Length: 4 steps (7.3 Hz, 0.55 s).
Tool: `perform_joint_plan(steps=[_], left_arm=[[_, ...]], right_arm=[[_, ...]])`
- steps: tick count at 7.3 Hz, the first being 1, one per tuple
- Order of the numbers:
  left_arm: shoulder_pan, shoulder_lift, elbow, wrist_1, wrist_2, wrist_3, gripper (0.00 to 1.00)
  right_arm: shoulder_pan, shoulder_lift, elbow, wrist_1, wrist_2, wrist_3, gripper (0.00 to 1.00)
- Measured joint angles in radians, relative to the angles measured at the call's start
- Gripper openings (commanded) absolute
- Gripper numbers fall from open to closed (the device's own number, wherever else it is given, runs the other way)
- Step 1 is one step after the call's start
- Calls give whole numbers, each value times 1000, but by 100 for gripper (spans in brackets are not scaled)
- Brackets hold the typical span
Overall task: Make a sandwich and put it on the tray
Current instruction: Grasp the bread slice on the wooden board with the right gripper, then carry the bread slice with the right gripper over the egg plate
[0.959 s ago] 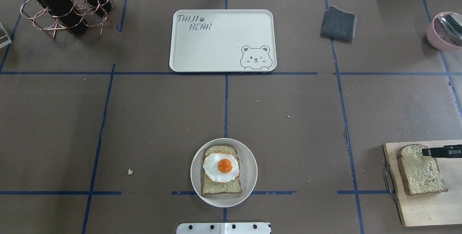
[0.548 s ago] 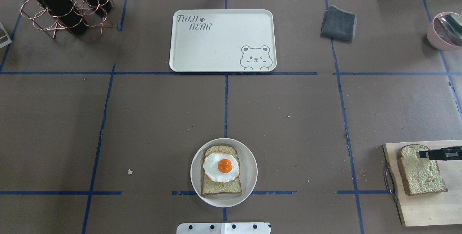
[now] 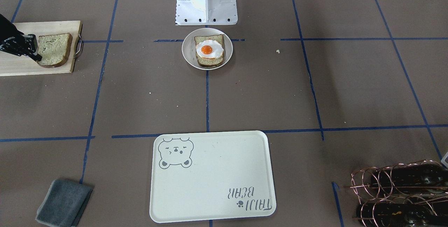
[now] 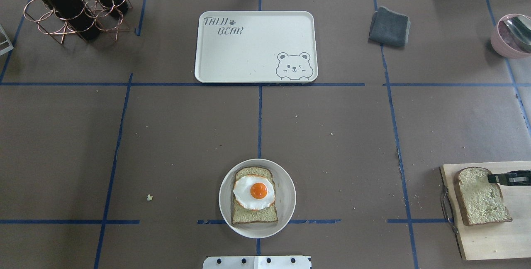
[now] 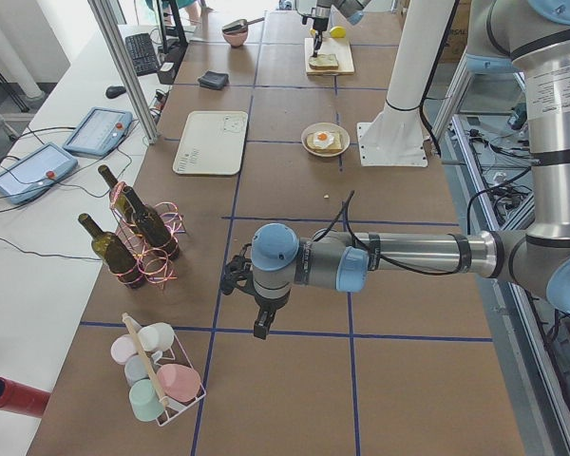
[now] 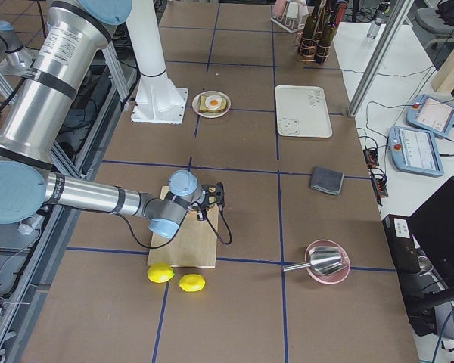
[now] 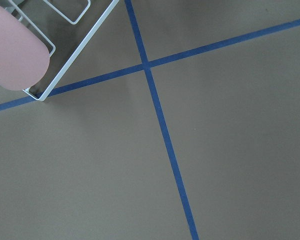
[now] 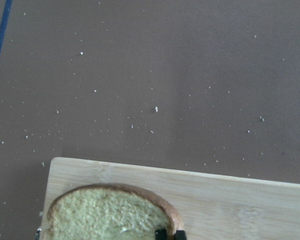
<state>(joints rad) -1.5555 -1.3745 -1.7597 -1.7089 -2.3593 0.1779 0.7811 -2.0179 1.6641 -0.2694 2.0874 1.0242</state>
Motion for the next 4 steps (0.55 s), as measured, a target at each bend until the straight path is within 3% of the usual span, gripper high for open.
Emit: perform_joint_plan(steps=[2, 4], left_arm=[[0, 0, 1, -5, 0, 0, 100], [0, 0, 3, -12, 0, 0, 100]], right_arm=[[21, -4, 5, 39, 61, -5, 0], [129, 4, 30, 70, 237, -3, 0]])
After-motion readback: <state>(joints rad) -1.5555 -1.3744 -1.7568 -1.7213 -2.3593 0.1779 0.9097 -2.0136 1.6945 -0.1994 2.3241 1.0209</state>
